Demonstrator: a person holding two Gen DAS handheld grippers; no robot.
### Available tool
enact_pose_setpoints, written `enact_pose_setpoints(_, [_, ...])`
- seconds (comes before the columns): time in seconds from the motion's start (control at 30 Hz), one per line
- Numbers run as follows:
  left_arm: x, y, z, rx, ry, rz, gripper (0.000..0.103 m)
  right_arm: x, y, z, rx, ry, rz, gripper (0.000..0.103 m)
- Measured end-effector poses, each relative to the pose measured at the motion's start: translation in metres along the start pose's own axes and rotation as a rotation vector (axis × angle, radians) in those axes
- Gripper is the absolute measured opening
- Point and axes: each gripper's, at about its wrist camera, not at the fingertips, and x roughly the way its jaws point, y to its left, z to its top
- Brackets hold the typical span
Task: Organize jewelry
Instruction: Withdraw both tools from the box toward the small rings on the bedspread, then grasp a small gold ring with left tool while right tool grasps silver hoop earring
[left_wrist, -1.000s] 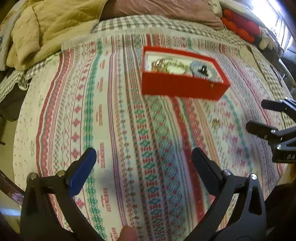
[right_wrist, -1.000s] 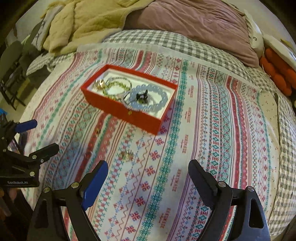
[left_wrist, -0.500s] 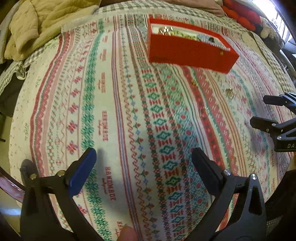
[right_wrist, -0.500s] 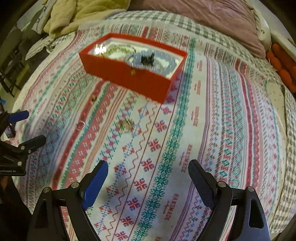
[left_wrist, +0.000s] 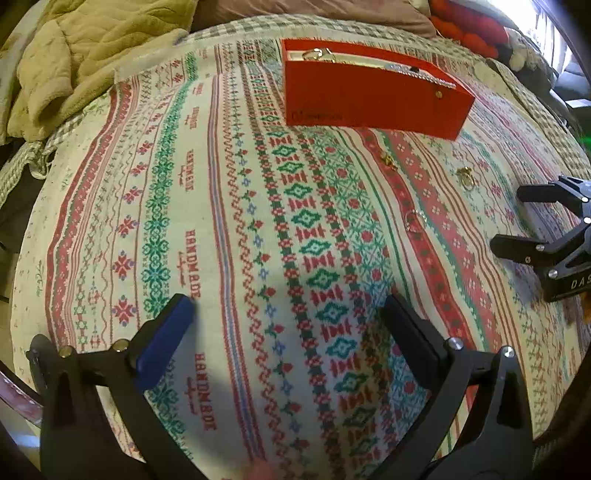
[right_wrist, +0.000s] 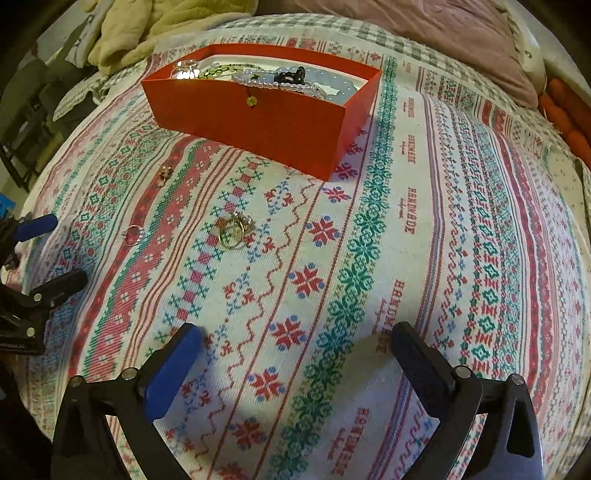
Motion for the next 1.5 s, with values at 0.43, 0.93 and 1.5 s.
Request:
enact_pose_setpoints(0.43, [0.003, -0.001, 0.010, 0.014, 0.040, -0.016, 0.103, 0.004, 0.013, 0.026, -0.050, -0.094, 0.023, 0.085])
enact_pose_setpoints(0.93, [-0.006, -0.029, 0.013, 0.124, 0.021, -0.108, 0.087, 0.003, 0.028, 0.039, -0.163, -0.137, 0.075, 0.037])
enact_pose_setpoints(1.5, [-0.006, -0.043, 0.025, 0.135, -0.009, -0.209, 0.045, -0.026, 0.009, 0.047, -0.084, -0.198, 0.173, 0.014])
